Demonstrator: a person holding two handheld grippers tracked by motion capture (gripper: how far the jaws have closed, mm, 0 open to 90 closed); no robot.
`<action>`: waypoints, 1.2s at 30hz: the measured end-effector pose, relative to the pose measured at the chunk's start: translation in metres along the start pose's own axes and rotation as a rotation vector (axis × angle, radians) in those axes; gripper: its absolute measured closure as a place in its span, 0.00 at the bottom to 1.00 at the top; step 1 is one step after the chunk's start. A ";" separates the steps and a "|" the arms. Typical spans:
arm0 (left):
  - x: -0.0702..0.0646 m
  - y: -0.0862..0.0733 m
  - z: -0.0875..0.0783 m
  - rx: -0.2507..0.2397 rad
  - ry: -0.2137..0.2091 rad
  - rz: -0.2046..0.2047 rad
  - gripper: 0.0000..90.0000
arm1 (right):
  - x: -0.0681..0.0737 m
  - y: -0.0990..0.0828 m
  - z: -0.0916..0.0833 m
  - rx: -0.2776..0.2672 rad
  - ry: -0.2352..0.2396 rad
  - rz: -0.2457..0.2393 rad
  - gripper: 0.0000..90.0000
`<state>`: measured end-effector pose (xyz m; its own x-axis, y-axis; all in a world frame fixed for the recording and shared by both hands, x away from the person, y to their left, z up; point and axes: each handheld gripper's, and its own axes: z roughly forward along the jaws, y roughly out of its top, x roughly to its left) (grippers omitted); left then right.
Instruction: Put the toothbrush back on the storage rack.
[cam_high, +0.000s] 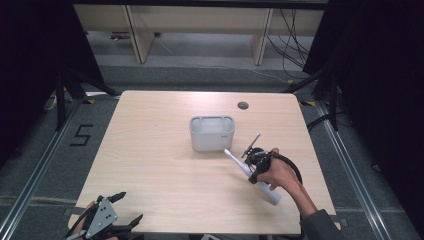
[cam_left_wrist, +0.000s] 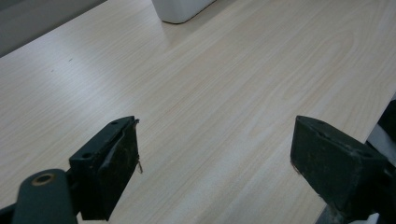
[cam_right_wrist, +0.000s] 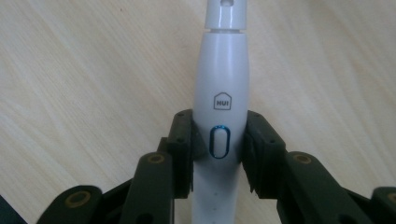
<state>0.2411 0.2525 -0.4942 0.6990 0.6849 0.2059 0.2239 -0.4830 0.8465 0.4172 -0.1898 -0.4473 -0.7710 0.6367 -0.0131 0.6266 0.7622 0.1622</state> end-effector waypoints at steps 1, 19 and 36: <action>0.000 0.000 0.000 -0.001 0.000 0.000 0.16 | -0.001 -0.005 -0.009 -0.041 0.003 0.034 0.74; -0.001 0.000 0.000 -0.011 0.001 -0.015 0.16 | -0.017 -0.024 -0.083 -0.557 0.029 0.152 0.74; -0.002 0.000 0.001 -0.018 -0.001 -0.011 0.16 | -0.016 0.009 -0.087 -0.799 0.062 0.142 0.74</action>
<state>0.2403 0.2511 -0.4950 0.6969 0.6899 0.1959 0.2193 -0.4651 0.8577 0.4251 -0.2038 -0.3595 -0.7096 0.6957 0.1117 0.4675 0.3462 0.8134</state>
